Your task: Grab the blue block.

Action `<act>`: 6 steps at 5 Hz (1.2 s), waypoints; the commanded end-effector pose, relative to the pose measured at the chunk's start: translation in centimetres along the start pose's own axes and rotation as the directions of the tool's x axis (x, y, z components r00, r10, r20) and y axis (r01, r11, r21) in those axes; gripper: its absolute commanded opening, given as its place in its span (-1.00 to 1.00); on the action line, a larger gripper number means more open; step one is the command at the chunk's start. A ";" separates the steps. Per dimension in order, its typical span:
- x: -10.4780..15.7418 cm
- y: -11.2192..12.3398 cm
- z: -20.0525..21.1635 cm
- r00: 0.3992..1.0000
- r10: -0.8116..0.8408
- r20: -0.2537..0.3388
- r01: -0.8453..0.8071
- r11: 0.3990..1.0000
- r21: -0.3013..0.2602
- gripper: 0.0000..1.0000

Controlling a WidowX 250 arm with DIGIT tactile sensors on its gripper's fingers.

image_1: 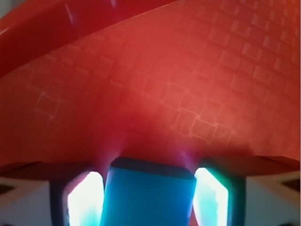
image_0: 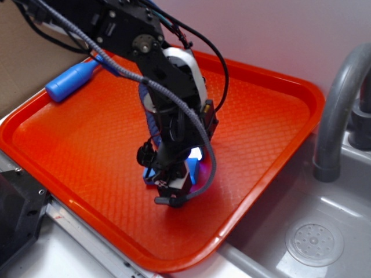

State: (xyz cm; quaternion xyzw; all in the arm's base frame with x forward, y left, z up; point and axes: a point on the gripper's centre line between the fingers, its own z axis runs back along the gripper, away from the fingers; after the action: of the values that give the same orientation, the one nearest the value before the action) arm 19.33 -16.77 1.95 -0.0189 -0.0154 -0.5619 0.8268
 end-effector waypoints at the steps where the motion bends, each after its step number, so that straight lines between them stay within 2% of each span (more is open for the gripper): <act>1: -0.6 -1.7 0.7 1.000 0.007 -0.019 -0.007 1.000 0.012 -1.00; 2: -1.6 -0.8 4.2 0.991 0.130 -0.018 -0.128 0.989 0.078 -1.00; 3: -4.0 1.0 9.3 0.936 0.349 0.041 -0.351 0.930 0.107 -1.00; 4: -5.6 1.8 13.6 0.842 0.539 -0.007 -0.531 0.832 0.164 -1.00; 5: -7.8 2.0 17.6 0.705 0.708 0.036 -0.703 0.692 0.166 -1.00; 6: -9.8 1.8 20.2 0.611 0.786 0.094 -0.789 0.597 0.143 -1.00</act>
State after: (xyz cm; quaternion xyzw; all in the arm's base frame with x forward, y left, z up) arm 18.29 -4.02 20.44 0.0438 -0.0366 -0.1375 0.9889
